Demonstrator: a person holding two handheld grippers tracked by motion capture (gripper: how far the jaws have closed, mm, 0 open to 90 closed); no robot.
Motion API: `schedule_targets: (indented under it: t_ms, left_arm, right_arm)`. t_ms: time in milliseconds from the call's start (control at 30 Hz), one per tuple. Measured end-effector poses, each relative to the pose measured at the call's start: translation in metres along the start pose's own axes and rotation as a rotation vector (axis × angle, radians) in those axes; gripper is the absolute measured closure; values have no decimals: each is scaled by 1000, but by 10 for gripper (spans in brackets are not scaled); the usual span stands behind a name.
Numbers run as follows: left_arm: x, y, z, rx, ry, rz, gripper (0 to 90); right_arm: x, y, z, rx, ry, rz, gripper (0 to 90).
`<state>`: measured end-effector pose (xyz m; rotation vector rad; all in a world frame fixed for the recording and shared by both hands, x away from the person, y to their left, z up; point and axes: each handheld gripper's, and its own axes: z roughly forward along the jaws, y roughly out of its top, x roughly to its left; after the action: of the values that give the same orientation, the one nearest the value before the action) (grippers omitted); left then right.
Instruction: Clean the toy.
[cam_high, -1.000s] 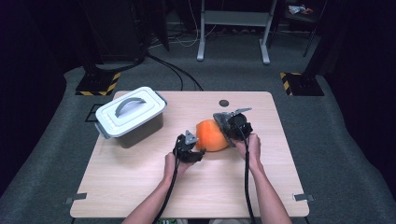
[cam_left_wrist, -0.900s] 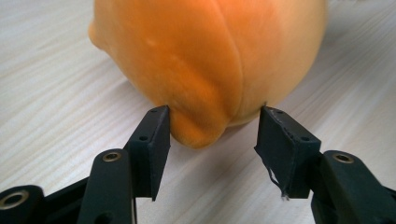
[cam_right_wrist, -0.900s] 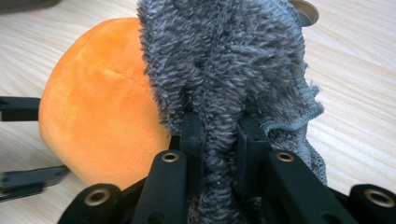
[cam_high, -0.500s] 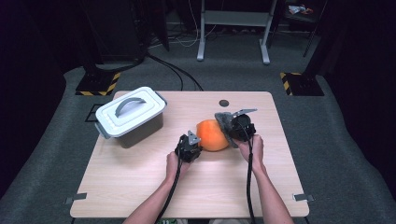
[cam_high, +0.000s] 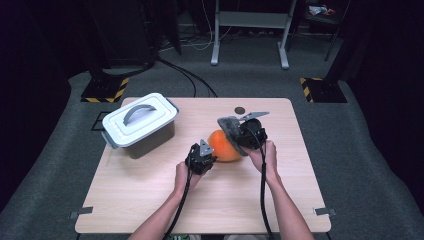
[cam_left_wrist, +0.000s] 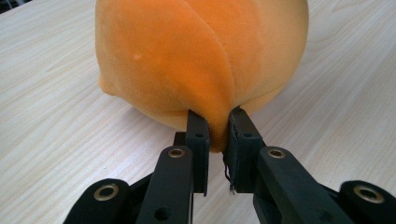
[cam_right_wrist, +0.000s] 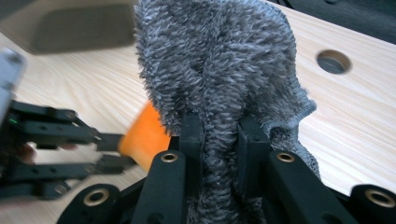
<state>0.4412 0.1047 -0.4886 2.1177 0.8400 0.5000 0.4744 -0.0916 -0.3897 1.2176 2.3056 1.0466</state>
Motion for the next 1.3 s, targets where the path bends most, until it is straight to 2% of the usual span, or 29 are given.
schedule_targets:
  t_ms: [67,100,200,267,300,367,400,467,533,667,733,800,833,900,933,1033,1300]
  left_arm:
    - [0,0,0,1,-9,1,807]
    - [-1,1,-1,9,-2,20,807]
    - [-2,1,0,6,7,38,807]
    - [-2,1,0,3,2,30,807]
    - [-1,1,0,10,1,35,808]
    - [-1,0,0,2,-3,24,808]
    - [-1,0,0,8,-1,33,808]
    - [-1,-1,0,12,-13,29,808]
    - [-1,-2,0,11,-11,27,810]
    - [-1,-2,0,11,-17,24,811]
    - [-2,-2,0,10,-15,19,810]
    - [-1,-2,0,11,-19,20,811]
    - [-1,-3,1,11,-18,21,810]
    - [-1,-3,1,7,-18,14,810]
    - [-1,-3,1,8,-20,14,810]
    - [0,-3,1,11,-18,12,809]
    - [1,-4,2,16,-17,6,808]
  right_arm:
    - [4,3,5,11,5,-18,754]
    - [6,3,8,5,17,-14,754]
    - [12,4,17,11,28,-19,753]
    - [18,4,21,20,17,-28,752]
    - [18,4,24,16,27,-39,753]
    - [20,2,29,38,-5,-52,754]
    - [20,1,31,45,-12,-47,756]
    - [20,-2,33,47,-43,-66,759]
    - [18,-4,34,54,-52,-66,761]
    - [12,-8,31,51,-88,-70,762]
    - [7,-10,29,45,-79,-55,762]
    - [4,-12,27,49,-104,-55,762]
    - [0,-13,26,47,-93,-39,762]
    - [-5,-16,24,49,-111,-31,761]
    - [-9,-18,23,45,-97,-12,761]
    - [-21,-23,22,47,-101,27,761]
    - [-43,-41,25,70,-122,74,759]
